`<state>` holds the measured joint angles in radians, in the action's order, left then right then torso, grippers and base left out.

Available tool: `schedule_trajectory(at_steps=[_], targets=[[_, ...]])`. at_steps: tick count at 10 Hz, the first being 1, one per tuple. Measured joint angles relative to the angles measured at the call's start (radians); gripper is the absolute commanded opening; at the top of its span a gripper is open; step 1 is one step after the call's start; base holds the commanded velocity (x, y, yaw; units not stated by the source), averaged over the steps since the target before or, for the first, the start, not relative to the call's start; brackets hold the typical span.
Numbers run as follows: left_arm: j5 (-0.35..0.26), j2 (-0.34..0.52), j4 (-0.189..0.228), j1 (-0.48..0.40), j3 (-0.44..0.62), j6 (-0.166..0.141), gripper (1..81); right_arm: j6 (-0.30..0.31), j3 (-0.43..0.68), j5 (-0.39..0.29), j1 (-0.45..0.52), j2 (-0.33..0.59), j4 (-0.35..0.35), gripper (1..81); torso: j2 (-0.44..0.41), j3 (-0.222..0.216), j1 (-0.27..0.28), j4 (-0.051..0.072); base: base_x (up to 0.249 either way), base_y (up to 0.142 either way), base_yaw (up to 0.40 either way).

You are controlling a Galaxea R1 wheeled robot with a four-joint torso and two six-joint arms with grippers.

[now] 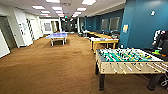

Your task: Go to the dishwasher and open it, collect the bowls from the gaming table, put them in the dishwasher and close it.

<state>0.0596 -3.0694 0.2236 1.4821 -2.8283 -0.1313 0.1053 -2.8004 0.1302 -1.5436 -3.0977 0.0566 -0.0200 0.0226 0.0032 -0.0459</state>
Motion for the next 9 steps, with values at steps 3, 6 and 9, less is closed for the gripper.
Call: schedule_trajectory(at_steps=[3,6,9], targets=[[0.000,0.003,0.000,0.001,0.000,0.000,81.1,0.000,0.000,0.000,-0.001,-0.002,0.000,81.1,0.000,0.000,0.000,0.000,0.000,0.000,0.187],[0.000,0.002,0.000,0.004,0.000,0.000,81.1,0.000,-0.001,-0.001,-0.004,-0.002,0.000,81.1,0.000,0.000,0.000,0.000,0.000,0.000,0.029],[0.000,0.003,0.000,0.001,0.000,0.000,81.1,0.000,-0.001,0.000,-0.005,-0.002,0.000,81.1,0.000,0.000,0.000,0.000,0.000,0.000,0.000]])
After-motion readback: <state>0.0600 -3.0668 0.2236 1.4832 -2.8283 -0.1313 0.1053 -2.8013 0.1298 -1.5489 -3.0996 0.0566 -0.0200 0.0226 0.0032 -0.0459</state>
